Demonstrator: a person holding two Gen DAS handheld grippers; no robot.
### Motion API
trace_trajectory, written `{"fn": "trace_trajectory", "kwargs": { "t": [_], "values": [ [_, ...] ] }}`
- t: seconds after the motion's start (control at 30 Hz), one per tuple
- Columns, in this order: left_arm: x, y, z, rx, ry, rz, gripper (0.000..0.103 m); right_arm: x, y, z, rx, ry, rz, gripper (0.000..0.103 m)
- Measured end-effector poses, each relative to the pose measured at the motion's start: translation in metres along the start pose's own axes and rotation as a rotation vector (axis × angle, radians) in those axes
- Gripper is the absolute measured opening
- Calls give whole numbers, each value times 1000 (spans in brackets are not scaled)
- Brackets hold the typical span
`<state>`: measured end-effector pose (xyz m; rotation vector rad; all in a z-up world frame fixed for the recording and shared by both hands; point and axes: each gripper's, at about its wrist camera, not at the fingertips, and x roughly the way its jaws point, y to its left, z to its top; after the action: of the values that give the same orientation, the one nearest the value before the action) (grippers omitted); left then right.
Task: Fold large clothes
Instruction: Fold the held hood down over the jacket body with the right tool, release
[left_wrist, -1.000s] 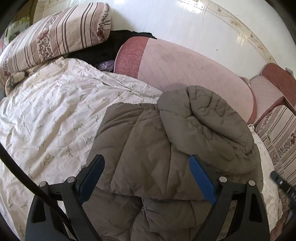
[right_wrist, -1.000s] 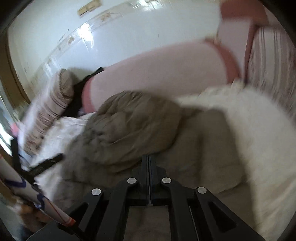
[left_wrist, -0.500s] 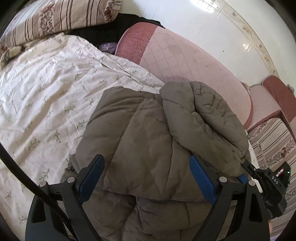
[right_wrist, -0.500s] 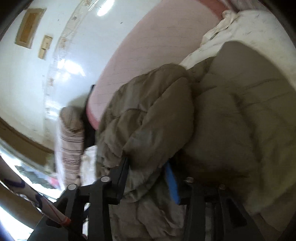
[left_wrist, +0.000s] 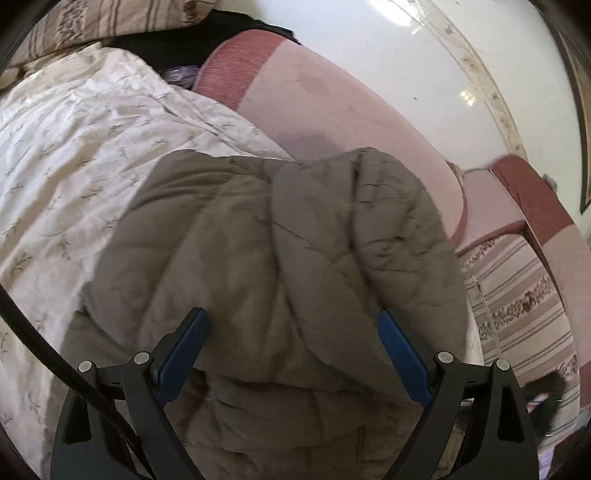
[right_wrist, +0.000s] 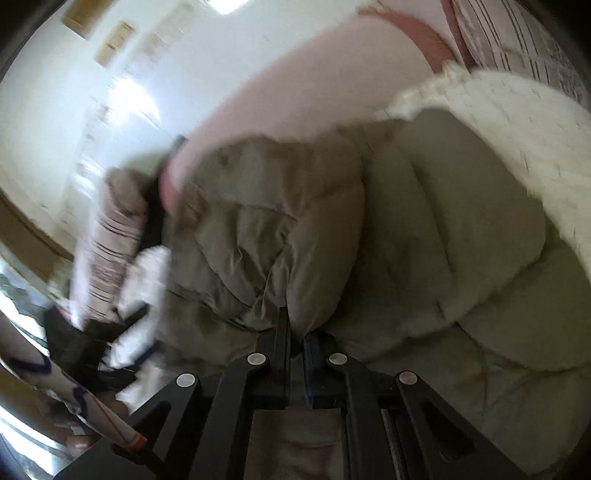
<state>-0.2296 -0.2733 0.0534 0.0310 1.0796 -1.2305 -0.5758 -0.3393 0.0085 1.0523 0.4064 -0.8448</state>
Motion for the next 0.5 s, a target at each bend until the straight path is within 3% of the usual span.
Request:
{"fn": "trace_trajectory", "kwargs": {
  "t": [0.1,0.2,0.27,0.4,0.43,0.5],
  "values": [
    [11,-21,-10,113,-13,67,92,10,-13,-4,20,30,-4,5],
    [34,-39,-22,262,-2,290,92,6,-6,-5,-15,22,-25,5],
    [45,-45,-29,321,7,375,92,6,-5,-5,-23,29,-32,5],
    [49,-44,-33,351,23,407,93,6,-3,-1,-24,44,-54,8],
    [49,-44,-32,349,27,406,94,7,0,3,-28,41,-66,15],
    [52,-41,-30,339,34,407,94,0,5,7,-43,15,-92,17]
  ]
}}
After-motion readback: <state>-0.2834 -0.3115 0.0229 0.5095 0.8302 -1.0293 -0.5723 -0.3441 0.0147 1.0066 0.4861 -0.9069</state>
